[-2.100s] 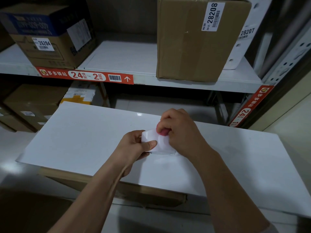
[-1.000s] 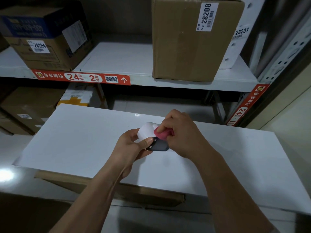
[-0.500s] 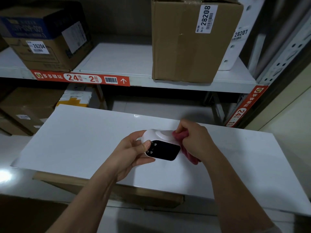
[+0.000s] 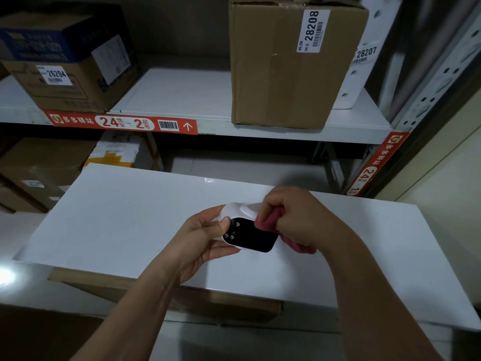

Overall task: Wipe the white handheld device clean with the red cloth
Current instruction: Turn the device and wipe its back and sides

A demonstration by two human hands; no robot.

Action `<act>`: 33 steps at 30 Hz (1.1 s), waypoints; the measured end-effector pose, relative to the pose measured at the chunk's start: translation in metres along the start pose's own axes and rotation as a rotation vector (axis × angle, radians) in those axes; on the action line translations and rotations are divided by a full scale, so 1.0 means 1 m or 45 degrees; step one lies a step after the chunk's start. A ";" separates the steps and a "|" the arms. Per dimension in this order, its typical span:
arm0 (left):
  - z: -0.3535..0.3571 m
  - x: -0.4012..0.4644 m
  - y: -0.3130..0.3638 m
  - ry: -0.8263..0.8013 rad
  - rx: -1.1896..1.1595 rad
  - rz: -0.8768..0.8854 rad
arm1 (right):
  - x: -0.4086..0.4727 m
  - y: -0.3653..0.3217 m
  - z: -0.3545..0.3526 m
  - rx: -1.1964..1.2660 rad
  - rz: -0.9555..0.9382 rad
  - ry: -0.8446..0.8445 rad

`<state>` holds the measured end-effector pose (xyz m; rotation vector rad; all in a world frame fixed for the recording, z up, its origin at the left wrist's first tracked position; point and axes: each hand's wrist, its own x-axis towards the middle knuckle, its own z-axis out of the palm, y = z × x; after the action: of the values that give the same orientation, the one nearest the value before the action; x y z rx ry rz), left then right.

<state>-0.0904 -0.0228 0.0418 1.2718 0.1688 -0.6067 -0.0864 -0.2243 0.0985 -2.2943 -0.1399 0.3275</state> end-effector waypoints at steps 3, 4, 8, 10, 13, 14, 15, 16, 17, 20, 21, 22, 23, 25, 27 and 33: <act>0.000 -0.001 0.000 -0.017 0.014 0.003 | 0.001 0.012 -0.004 0.058 0.110 0.045; -0.001 -0.001 0.000 -0.020 0.008 0.002 | 0.001 0.017 -0.004 0.060 0.141 0.075; -0.002 -0.001 0.001 -0.023 -0.032 -0.008 | 0.002 0.022 -0.003 0.092 0.165 0.107; -0.002 -0.001 0.001 -0.027 -0.045 -0.017 | 0.004 0.016 -0.005 0.180 0.162 0.054; -0.002 0.000 0.002 -0.010 -0.079 -0.032 | 0.008 0.016 -0.003 0.277 0.198 0.076; -0.003 0.000 0.002 -0.001 -0.102 -0.036 | 0.009 0.019 0.000 0.314 0.227 0.104; -0.003 0.000 0.001 0.013 -0.139 -0.041 | 0.010 0.022 0.003 0.356 0.255 0.134; -0.004 0.001 0.001 0.033 -0.182 -0.047 | 0.011 0.024 0.007 0.396 0.276 0.167; -0.004 0.001 0.000 0.054 -0.223 -0.053 | 0.012 0.026 0.010 0.432 0.293 0.192; -0.003 0.004 -0.001 0.109 -0.321 -0.075 | 0.013 0.026 0.013 0.508 0.301 0.203; -0.003 0.005 -0.001 0.125 -0.359 -0.094 | 0.014 0.025 0.013 0.539 0.302 0.186; -0.003 0.005 -0.001 0.142 -0.393 -0.118 | 0.014 0.024 0.011 0.579 0.310 0.160; -0.003 0.006 -0.002 0.153 -0.421 -0.143 | 0.014 0.023 0.009 0.618 0.322 0.133; -0.003 0.007 -0.002 0.157 -0.444 -0.195 | 0.013 0.022 0.007 0.650 0.330 0.112; -0.003 0.007 -0.003 0.166 -0.458 -0.232 | 0.014 0.021 0.010 0.632 0.312 0.138; 0.002 0.008 -0.003 0.203 -0.526 -0.233 | 0.016 0.020 0.018 0.504 0.358 0.141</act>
<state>-0.0858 -0.0273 0.0368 0.9076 0.5213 -0.5896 -0.0761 -0.2223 0.0693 -1.9301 0.2835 0.3365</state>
